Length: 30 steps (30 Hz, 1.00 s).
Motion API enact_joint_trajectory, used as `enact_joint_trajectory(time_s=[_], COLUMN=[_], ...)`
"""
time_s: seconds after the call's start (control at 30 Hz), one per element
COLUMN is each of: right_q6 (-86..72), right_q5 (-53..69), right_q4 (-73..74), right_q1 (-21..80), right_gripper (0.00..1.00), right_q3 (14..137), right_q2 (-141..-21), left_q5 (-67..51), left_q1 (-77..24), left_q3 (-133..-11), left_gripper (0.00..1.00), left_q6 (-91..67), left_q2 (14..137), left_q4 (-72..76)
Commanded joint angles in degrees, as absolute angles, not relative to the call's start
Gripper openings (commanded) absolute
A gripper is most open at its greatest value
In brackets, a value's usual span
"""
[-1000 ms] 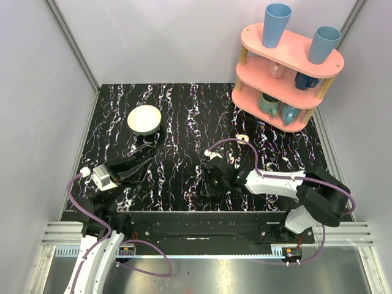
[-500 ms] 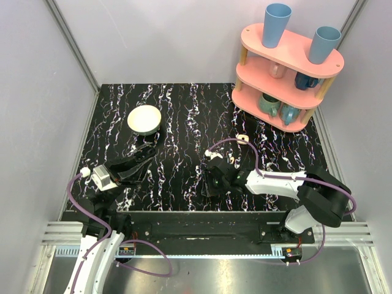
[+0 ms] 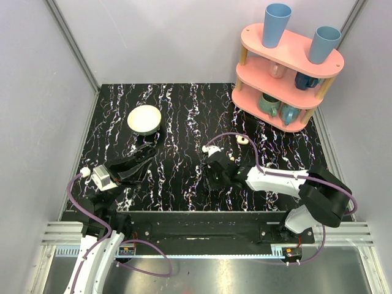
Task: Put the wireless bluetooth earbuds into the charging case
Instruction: Move the left earbud to the center of the board, then pick up the left earbud from the center of the board.
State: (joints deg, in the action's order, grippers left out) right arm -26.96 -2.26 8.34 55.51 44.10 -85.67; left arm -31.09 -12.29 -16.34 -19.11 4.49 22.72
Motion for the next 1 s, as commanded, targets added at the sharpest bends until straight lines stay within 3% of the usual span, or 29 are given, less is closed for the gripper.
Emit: enact_joint_trajectory(time_s=[0.0, 0.57, 0.97], right_q6=[-17.2, -1.1, 1.2], right_q5=[-0.1, 13.4, 11.7], right_q4=[5.1, 10.5, 12.7], right_q1=[52.9, 52.4, 52.5], right_gripper=[0.38, 0.36, 0.35], right_q3=[46.3, 53.1, 53.0], right_q2=[-86.1, -94.8, -95.6], left_q5=[-30.6, -30.5, -30.6], left_q1=[-11.9, -11.8, -11.7], left_q3=[-16.8, -16.9, -16.9], left_gripper=[0.06, 0.05, 0.05], left_q6=[-19.2, -18.9, -19.0], left_q2=[4.4, 4.3, 4.3], left_q4=[24.6, 24.3, 24.3])
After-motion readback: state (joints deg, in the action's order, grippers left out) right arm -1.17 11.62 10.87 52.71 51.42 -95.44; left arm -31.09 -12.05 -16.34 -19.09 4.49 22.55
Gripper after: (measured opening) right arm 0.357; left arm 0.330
